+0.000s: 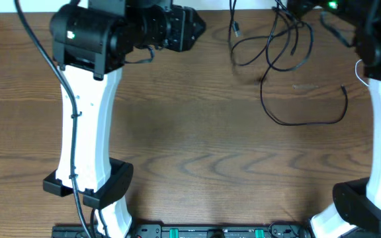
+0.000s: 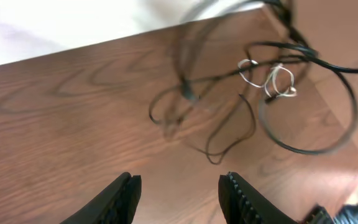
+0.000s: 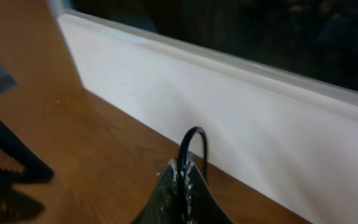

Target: Untangle cables

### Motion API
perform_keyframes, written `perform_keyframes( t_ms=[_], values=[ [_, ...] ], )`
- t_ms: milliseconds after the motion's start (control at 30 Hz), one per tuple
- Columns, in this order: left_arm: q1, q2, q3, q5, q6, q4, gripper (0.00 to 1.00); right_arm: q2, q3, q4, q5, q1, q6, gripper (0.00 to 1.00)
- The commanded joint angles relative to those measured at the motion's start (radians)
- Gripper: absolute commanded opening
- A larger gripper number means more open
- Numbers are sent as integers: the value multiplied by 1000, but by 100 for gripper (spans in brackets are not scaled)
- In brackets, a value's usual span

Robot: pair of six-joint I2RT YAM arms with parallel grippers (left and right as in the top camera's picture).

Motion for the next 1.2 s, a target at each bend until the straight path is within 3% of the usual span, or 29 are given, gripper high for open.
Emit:
perform_keyframes(
  t_ms=[0,667,1167],
  values=[
    [-41,2,6,27,19,4,45,-6,13,32,-24,55,16,1],
    [-208,6,5,18,-21,-8,46,-4,13,145,60,83,-3,1],
    [-208,151,5,10,-142,32,46,-4,13,204,74,45,-3,1]
  ],
)
